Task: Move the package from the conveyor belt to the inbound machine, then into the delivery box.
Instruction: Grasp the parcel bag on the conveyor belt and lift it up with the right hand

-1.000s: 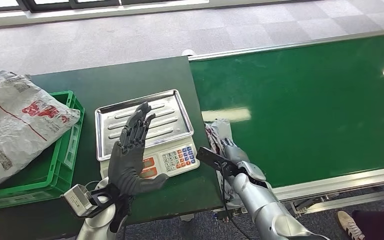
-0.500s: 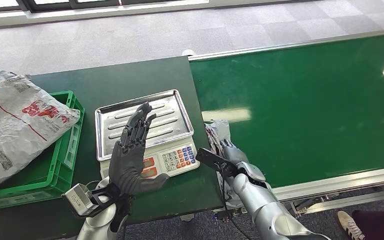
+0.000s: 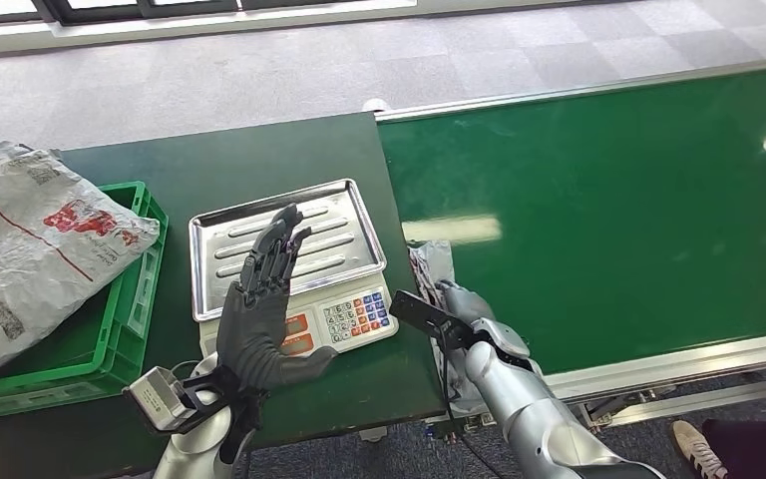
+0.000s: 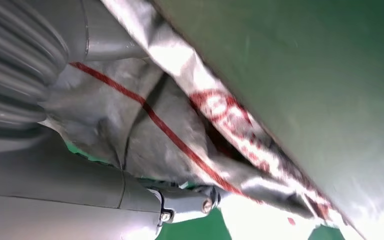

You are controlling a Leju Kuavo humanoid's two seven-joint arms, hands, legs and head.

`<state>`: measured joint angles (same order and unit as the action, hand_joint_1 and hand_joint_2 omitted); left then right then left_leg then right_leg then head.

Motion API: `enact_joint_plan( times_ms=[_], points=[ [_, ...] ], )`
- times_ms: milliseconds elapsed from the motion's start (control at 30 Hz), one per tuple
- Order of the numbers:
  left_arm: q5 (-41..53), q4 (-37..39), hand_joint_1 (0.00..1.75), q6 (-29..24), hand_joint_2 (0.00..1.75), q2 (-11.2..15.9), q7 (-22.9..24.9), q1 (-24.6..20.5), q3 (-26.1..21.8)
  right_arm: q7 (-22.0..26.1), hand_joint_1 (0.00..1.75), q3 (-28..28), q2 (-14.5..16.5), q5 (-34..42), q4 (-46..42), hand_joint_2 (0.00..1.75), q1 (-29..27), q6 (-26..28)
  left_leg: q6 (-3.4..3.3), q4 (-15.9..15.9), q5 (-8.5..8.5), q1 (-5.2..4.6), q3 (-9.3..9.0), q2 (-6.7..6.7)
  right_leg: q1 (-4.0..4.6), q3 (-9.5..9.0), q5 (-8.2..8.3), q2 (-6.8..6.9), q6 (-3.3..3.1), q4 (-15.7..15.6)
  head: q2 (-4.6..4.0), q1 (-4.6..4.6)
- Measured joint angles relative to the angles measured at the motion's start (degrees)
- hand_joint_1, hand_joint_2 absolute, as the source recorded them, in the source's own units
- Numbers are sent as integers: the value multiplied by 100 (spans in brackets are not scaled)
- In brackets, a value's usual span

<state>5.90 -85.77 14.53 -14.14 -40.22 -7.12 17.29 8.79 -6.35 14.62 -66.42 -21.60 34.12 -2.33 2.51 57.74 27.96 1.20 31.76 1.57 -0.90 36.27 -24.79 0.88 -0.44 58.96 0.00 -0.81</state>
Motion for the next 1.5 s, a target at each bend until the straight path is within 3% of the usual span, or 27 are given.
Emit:
enact_joint_plan(
  times_ms=[1267, 1500],
  points=[
    [1, 2, 0, 3, 175, 9, 0, -3, 0, -68, 175, 158, -4, 395, -2, 175, 39, 254, -3, 0, 3, 0, 0, -1, 0, 0, -1, 1, 0, -1, 0, 0],
    [33, -1, 0, 2, 175, 9, 0, 3, -1, 391, 175, 170, -3, 634, -233, 175, -102, 632, -3, 0, 3, 0, 4, -1, -1, 1, -1, 1, 0, 0, 0, 0]
  ],
)
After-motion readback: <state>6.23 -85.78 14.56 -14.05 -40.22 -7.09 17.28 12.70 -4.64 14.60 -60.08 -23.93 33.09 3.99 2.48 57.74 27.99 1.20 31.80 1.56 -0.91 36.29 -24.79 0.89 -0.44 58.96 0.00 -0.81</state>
